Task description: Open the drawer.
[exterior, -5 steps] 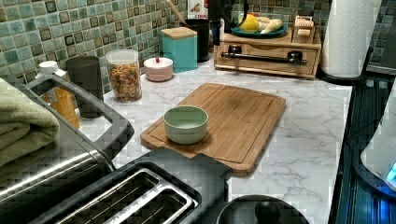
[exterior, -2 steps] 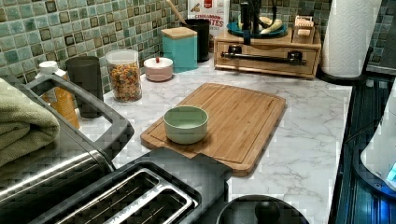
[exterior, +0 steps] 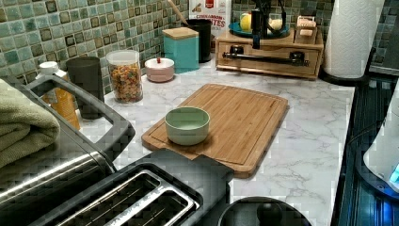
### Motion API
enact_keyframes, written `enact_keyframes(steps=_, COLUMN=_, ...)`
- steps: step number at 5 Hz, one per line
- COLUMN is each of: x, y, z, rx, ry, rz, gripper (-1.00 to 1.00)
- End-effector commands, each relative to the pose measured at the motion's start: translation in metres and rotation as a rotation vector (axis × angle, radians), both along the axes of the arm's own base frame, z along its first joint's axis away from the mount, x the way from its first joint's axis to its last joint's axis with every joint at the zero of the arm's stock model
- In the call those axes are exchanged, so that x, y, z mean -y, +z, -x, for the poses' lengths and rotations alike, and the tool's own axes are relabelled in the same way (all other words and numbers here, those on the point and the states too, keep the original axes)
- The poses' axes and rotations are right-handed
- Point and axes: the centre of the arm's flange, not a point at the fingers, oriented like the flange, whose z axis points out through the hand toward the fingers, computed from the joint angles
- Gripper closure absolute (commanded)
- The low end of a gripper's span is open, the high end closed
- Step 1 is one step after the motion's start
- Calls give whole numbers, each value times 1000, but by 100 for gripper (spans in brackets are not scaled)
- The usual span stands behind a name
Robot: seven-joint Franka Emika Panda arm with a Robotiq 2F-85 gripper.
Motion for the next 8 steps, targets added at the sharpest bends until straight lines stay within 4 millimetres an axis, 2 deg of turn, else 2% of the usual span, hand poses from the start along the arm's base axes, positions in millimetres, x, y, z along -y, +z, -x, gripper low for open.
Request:
enact_keyframes(steps=1, x=24, y=-2, z=-23, rx=17, ry=154, rz=19, gripper=-100)
enact_keyframes(steps=2, x=45, y=-13, z=-29, rx=37, ry=161, rz=19, gripper=-100)
enact_keyframes(steps=3, x=53, y=-24, z=-28, rx=19, ry=134, rz=-6, gripper=-100)
enact_keyframes(steps=5, x=48, y=-38, z=-10, rx=63, ry=8, rz=61, gripper=-100)
enact_keyframes(steps=6, x=48, y=-53, z=-12, rx=38, ry=17, rz=3, gripper=-100)
enact_keyframes(steps=8, x=27, y=-79, z=-6, rx=41, ry=-3, rz=-97, gripper=-100)
